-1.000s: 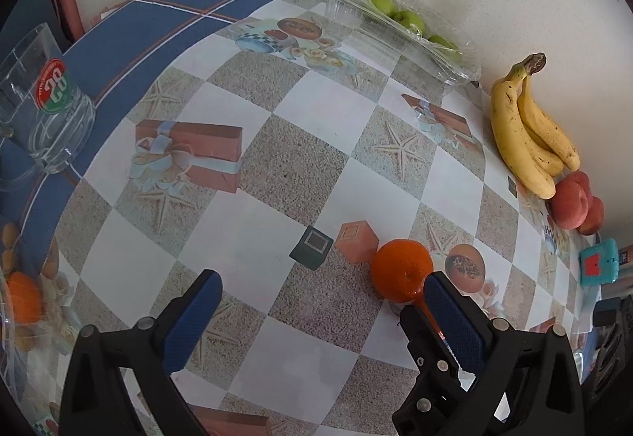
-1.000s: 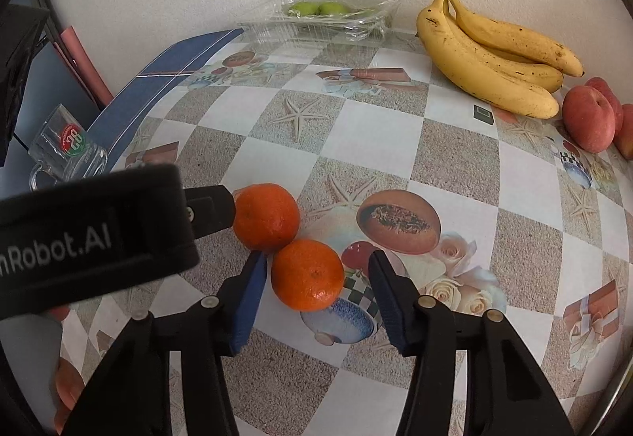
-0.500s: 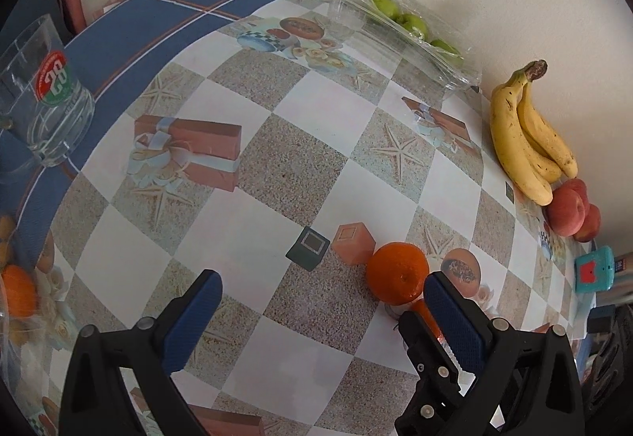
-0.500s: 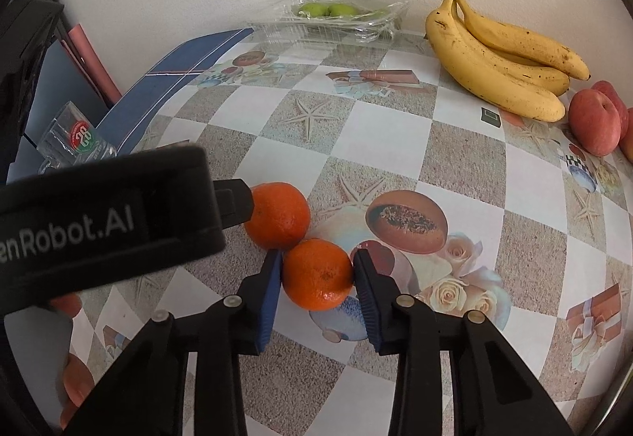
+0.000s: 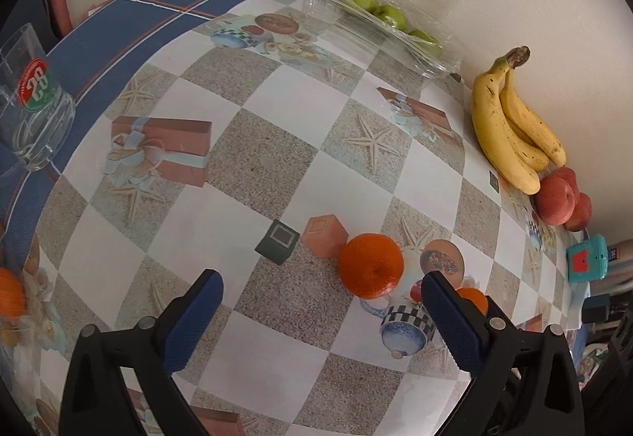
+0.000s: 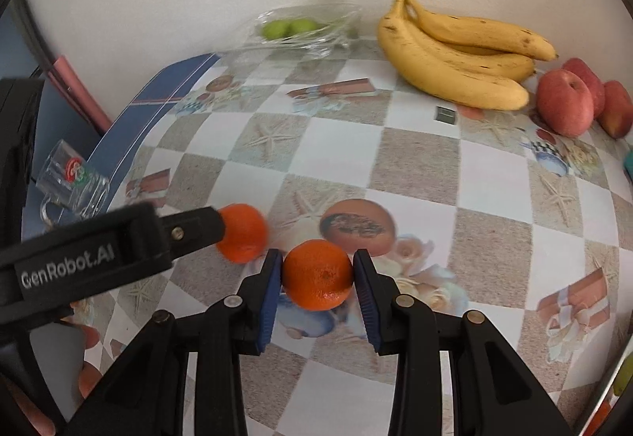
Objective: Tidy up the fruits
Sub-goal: 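Grasp the other mandarin with the left gripper while the right holds one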
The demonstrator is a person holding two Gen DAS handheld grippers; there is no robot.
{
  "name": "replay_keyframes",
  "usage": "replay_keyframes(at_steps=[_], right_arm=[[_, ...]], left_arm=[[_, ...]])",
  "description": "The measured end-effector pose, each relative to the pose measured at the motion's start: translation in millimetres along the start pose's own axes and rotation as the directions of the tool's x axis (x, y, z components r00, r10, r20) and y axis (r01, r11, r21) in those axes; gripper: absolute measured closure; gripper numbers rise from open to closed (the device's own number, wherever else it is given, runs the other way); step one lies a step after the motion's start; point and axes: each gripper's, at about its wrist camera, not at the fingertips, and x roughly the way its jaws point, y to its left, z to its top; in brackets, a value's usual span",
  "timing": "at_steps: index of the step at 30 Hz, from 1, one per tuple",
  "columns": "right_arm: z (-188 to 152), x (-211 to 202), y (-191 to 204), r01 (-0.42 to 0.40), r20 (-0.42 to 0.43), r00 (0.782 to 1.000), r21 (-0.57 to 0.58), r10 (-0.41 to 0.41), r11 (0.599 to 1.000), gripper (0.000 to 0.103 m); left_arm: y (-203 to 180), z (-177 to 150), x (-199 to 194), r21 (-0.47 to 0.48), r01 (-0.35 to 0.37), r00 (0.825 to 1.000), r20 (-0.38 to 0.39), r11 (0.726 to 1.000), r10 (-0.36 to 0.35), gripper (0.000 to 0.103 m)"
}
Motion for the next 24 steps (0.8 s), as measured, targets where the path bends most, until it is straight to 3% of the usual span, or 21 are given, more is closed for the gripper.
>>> replay_keyframes(at_steps=[10,13,18,24], right_arm=[[6.8,-22.8,-43.4,-0.027,0.040,0.999,0.128,0.022,0.991,0.065],[8.2,-26.9,-48.4,-0.030,0.046,0.999,0.141,0.024,0.990,0.065],[9.9,-29.5,-50.0,-0.035,0.050,0.998,0.145,0.028,0.989,0.065],[8.3,-30.1,-50.6,-0.036,0.046,0.999,0.153,0.029,0.988,0.065]], left_arm=[[-24.4,-5.5,7.4,0.089,0.031,0.999,0.009,0.996,-0.032,0.026],[-30.6,-7.5,12.7,0.105,0.038,0.999,0.001,0.994,-0.038,0.035],[-32.2,-9.4,18.2,0.110,0.008,1.000,0.005,0.994,-0.009,0.061],[-29.5,-8.7,16.1,0.098,0.018,1.000,0.012,0.995,-0.019,0.064]])
